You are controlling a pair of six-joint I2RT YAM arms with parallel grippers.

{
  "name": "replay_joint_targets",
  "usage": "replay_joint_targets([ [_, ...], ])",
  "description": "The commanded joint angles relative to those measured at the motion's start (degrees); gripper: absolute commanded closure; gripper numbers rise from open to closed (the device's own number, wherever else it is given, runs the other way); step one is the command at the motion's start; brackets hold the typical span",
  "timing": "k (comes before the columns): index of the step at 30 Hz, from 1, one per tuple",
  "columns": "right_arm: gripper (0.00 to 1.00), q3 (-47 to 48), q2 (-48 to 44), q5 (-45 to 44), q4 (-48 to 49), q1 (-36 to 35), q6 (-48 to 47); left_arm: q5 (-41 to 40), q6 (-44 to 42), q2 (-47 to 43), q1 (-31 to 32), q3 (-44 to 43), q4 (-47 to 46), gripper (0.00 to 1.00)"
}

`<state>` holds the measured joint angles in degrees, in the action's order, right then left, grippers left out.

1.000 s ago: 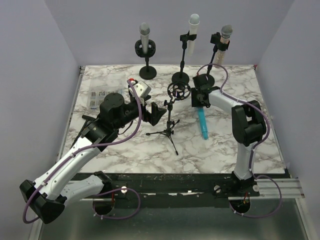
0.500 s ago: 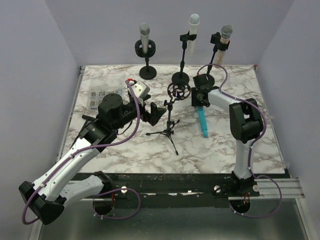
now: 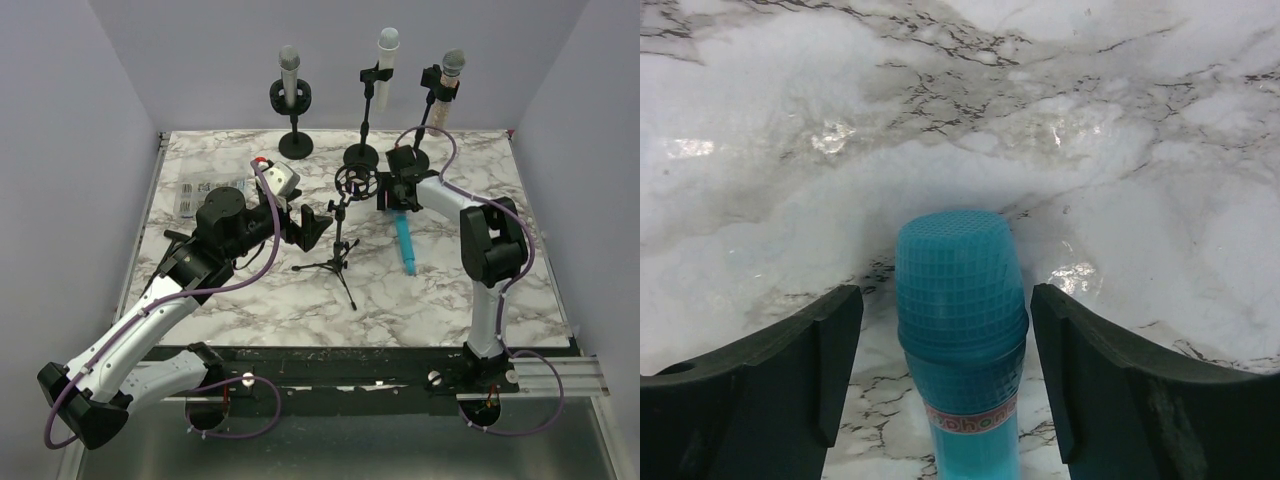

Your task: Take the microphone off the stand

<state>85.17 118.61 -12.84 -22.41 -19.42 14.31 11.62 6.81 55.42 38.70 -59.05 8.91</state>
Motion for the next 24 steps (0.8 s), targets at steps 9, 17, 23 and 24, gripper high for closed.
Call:
replay_joint_targets([
  [9,0.23,-7.98,-20.66,3.44,-2.9,0.09,5.38,1.58,-0.13,-0.48,0.07,0.46,-1.25,0.05],
  [17,0.17,-22.76,-35.57,27.04,1.29,0.17,10.4,3.48,0.32,-0.67,0.15,0.51,-1.5,0.05],
  [23,0.1,-35.6,-38.83,59.06,21.04,0.17,18.99,6.68,1.49,-0.86,0.16,0.78,-2.76,0.05],
  [24,0.11,-37.33,-38.3,61.89,25.74,0.1,21.63,7.31,1.62,-1.07,0.12,1.2,-3.3,0.05],
])
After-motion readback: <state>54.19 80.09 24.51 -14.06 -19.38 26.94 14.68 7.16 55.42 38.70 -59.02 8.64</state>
